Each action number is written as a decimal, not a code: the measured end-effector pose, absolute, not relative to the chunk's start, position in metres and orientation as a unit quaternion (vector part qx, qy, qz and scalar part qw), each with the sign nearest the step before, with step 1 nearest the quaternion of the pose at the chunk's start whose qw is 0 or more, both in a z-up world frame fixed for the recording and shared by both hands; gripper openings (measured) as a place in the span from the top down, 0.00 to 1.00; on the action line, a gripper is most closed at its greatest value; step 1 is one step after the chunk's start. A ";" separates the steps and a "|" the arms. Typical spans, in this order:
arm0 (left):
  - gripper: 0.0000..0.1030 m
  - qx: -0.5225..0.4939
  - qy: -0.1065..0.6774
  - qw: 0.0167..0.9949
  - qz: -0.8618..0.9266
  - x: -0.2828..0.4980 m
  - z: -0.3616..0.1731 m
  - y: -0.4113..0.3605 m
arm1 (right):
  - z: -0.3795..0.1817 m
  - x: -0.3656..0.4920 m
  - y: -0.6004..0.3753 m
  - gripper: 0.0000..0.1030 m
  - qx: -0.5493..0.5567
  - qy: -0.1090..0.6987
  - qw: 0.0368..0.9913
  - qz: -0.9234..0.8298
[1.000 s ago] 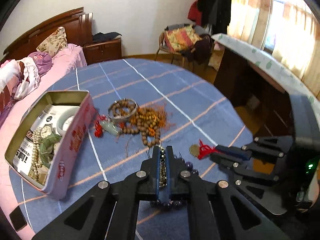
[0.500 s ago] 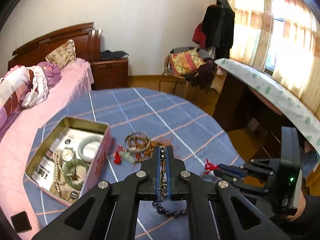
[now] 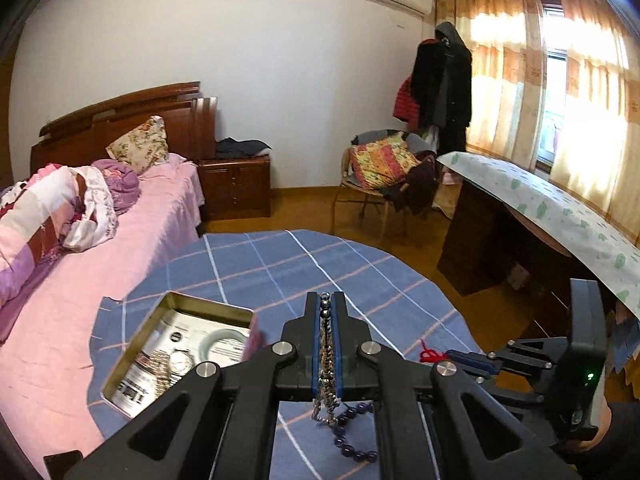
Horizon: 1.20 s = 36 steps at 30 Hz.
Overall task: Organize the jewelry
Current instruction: 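Lift the silver chain with the left gripper while the right gripper carries the red pendant over the tin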
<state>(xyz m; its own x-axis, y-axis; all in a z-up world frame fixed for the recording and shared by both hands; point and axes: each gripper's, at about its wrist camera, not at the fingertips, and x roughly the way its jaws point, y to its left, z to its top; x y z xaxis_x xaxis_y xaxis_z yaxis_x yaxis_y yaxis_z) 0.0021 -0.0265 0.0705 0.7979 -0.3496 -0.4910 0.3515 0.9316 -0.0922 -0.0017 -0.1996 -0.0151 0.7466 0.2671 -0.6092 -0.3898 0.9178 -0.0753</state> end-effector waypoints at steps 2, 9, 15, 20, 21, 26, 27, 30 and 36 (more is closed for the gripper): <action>0.96 -0.001 0.254 0.951 -0.176 0.005 0.074 -0.018 | -0.011 0.002 -0.197 0.91 -0.098 0.305 0.930 0.182; 0.96 0.001 0.233 0.962 -0.145 0.012 0.091 0.007 | 0.009 0.012 -0.175 0.91 -0.106 0.281 0.932 0.203; 0.96 0.005 0.216 0.970 -0.114 0.024 0.108 0.030 | 0.021 0.026 -0.153 0.91 -0.111 0.268 0.929 0.230; 0.96 0.008 0.208 0.974 -0.093 0.033 0.115 0.045 | 0.030 0.035 -0.130 0.91 -0.113 0.262 0.925 0.252; 0.96 0.008 0.207 0.974 -0.089 0.034 0.115 0.048 | 0.031 0.036 -0.125 0.91 -0.115 0.261 0.924 0.255; 0.96 0.013 0.214 0.974 -0.072 0.048 0.110 0.057 | 0.035 0.047 -0.100 0.91 -0.126 0.258 0.919 0.271; 0.96 0.013 0.215 0.974 -0.069 0.050 0.109 0.058 | 0.035 0.050 -0.094 0.91 -0.129 0.258 0.918 0.273; 0.96 0.014 0.218 0.974 -0.061 0.060 0.108 0.064 | 0.034 0.056 -0.084 0.91 -0.134 0.261 0.915 0.278; 0.96 0.011 0.224 0.973 -0.055 0.079 0.103 0.070 | 0.022 0.075 -0.064 0.91 -0.133 0.278 0.907 0.288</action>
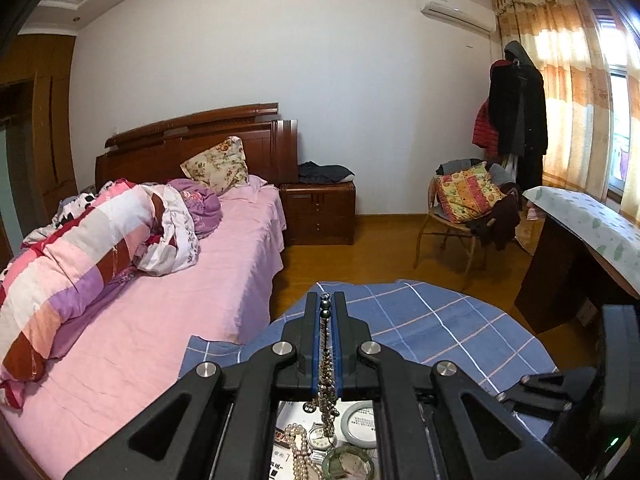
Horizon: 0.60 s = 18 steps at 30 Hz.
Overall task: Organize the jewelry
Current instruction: 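Lift the silver chain with the left gripper while the right gripper carries the red pendant over the tin, then open both grippers to drop the chain and red pendant into the tin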
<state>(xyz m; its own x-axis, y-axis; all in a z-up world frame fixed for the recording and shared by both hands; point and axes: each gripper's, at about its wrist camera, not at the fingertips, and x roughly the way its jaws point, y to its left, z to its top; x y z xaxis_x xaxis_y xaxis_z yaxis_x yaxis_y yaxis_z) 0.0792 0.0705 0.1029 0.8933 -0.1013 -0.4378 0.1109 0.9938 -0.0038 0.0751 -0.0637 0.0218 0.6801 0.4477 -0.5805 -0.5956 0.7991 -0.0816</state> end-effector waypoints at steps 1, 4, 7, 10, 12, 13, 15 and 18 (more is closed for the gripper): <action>0.96 0.011 0.227 0.972 -0.052 0.083 0.100 0.071 | 0.020 0.078 -0.061 0.91 -0.134 0.281 0.906 0.288; 0.96 0.010 0.237 0.970 -0.051 0.092 0.093 0.070 | 0.012 0.086 -0.052 0.91 -0.138 0.293 0.901 0.288; 0.96 0.007 0.252 0.967 -0.047 0.102 0.081 0.071 | 0.005 0.095 -0.046 0.91 -0.136 0.302 0.899 0.286; 0.96 0.002 0.271 0.962 -0.044 0.110 0.064 0.072 | -0.002 0.104 -0.042 0.91 -0.128 0.316 0.895 0.287; 0.96 0.001 0.285 0.958 -0.044 0.115 0.053 0.071 | -0.008 0.110 -0.040 0.91 -0.124 0.326 0.892 0.288; 0.96 0.002 0.289 0.956 -0.043 0.117 0.050 0.071 | -0.010 0.112 -0.040 0.91 -0.122 0.330 0.891 0.288; 0.96 0.001 0.302 0.952 -0.043 0.122 0.039 0.072 | -0.017 0.116 -0.039 0.91 -0.121 0.339 0.888 0.286; 0.96 0.000 0.322 0.946 -0.042 0.130 0.023 0.071 | -0.025 0.120 -0.040 0.91 -0.119 0.352 0.884 0.284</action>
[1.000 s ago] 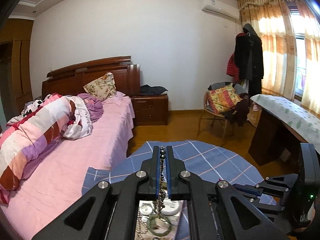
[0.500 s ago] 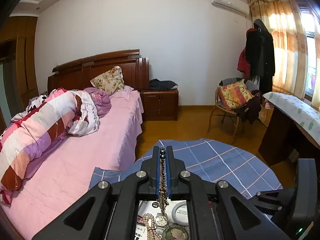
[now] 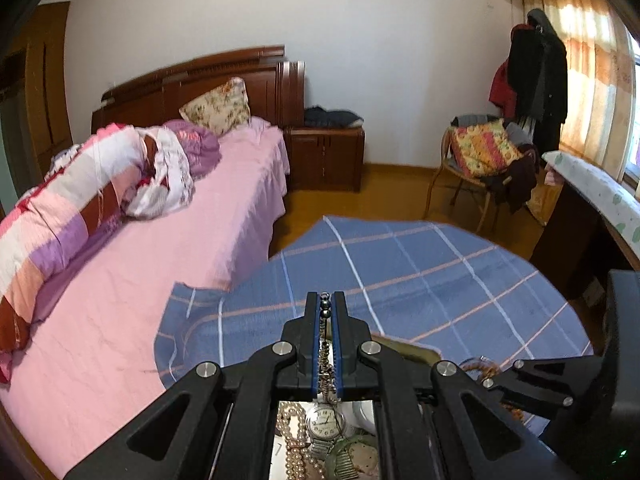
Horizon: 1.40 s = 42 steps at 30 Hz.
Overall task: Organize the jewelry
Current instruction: 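Open both grippers to drop the chain and red pendant into the tin, then move both open grippers back over the remaining jewelry on the table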
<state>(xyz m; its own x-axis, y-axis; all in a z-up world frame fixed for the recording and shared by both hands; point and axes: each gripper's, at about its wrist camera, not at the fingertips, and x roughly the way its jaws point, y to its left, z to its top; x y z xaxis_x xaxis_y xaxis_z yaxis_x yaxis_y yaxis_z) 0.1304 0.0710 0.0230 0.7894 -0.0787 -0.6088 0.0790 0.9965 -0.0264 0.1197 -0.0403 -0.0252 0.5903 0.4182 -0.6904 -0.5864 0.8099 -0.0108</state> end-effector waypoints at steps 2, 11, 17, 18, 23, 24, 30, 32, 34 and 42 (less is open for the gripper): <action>0.96 0.001 0.333 0.942 -0.040 0.135 0.014 0.071 | -0.029 0.122 -0.042 0.91 -0.117 0.359 0.882 0.283; 0.96 0.006 0.356 0.933 -0.045 0.139 -0.001 0.069 | -0.039 0.130 -0.045 0.88 -0.102 0.383 0.872 0.287; 0.94 -0.002 0.377 0.925 -0.039 0.142 -0.010 0.072 | -0.043 0.130 -0.047 0.68 -0.095 0.388 0.868 0.294; 0.92 -0.003 0.380 0.924 -0.038 0.142 -0.012 0.072 | -0.043 0.129 -0.048 0.61 -0.092 0.388 0.868 0.295; 0.28 0.000 0.362 0.932 -0.008 0.131 -0.010 0.078 | -0.040 0.122 -0.052 0.46 -0.095 0.377 0.873 0.295; 0.28 -0.003 0.358 0.934 -0.009 0.129 -0.009 0.079 | -0.039 0.119 -0.055 0.46 -0.098 0.376 0.873 0.293; 0.28 -0.016 0.352 0.936 -0.015 0.109 -0.002 0.081 | -0.031 0.103 -0.096 0.36 -0.100 0.366 0.882 0.278; 0.28 -0.011 0.347 0.937 -0.019 0.097 -0.002 0.073 | -0.030 0.099 -0.113 0.32 -0.094 0.367 0.886 0.266; 0.28 -0.002 0.345 0.938 -0.028 0.086 -0.003 0.061 | -0.031 0.096 -0.129 0.30 -0.091 0.371 0.889 0.252; 0.28 0.050 0.354 0.931 -0.072 0.051 -0.015 0.002 | -0.045 0.075 -0.189 0.28 -0.066 0.393 0.895 0.200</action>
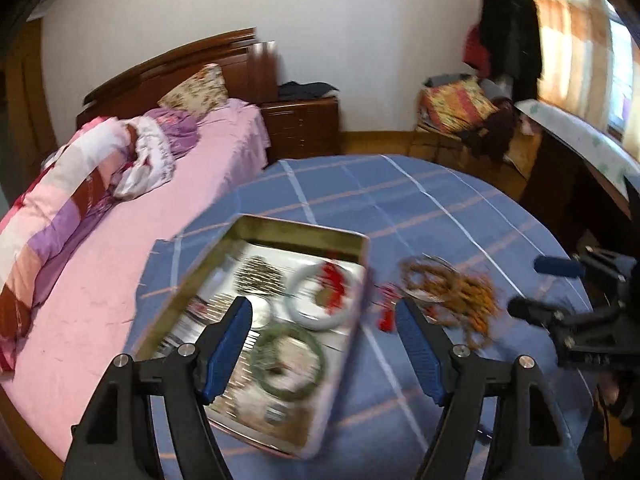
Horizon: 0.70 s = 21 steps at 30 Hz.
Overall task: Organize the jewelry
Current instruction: 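Move both open grippers back over the remaining jewelry on the table, then grasp the purple bead bracelet with the left gripper while the right gripper grasps the silver bangle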
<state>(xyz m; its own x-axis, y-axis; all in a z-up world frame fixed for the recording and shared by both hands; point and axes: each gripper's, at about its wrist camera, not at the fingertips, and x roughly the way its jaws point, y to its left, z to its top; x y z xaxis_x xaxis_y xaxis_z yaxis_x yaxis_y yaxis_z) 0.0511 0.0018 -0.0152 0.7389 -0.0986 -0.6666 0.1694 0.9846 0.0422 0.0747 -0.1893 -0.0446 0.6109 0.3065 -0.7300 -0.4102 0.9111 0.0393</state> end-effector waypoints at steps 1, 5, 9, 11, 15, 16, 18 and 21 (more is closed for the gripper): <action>0.28 0.054 0.356 0.930 -0.078 0.048 -0.017 -0.004 | -0.045 0.073 -0.194 0.28 -0.060 0.395 0.895 0.197; 0.28 0.071 0.367 0.922 -0.104 0.035 -0.030 -0.029 | -0.055 0.068 -0.208 0.28 -0.048 0.401 0.895 0.190; 0.28 0.079 0.390 0.910 -0.115 0.031 -0.049 -0.046 | -0.066 0.065 -0.220 0.28 -0.036 0.408 0.893 0.184; 0.28 0.082 0.397 0.906 -0.119 0.029 -0.056 -0.053 | -0.068 0.065 -0.222 0.28 -0.032 0.410 0.893 0.184; 0.28 0.087 0.406 0.901 -0.130 0.023 -0.064 -0.067 | -0.071 0.065 -0.225 0.28 -0.030 0.411 0.893 0.179; 0.28 0.087 0.407 0.900 -0.132 0.021 -0.065 -0.069 | -0.071 0.065 -0.226 0.28 -0.030 0.412 0.893 0.178; 0.28 0.089 0.414 0.895 -0.139 0.018 -0.069 -0.072 | -0.071 0.065 -0.227 0.28 -0.028 0.412 0.894 0.176; 0.28 0.096 0.419 0.891 -0.148 0.014 -0.073 -0.077 | -0.071 0.064 -0.226 0.25 -0.030 0.409 0.895 0.175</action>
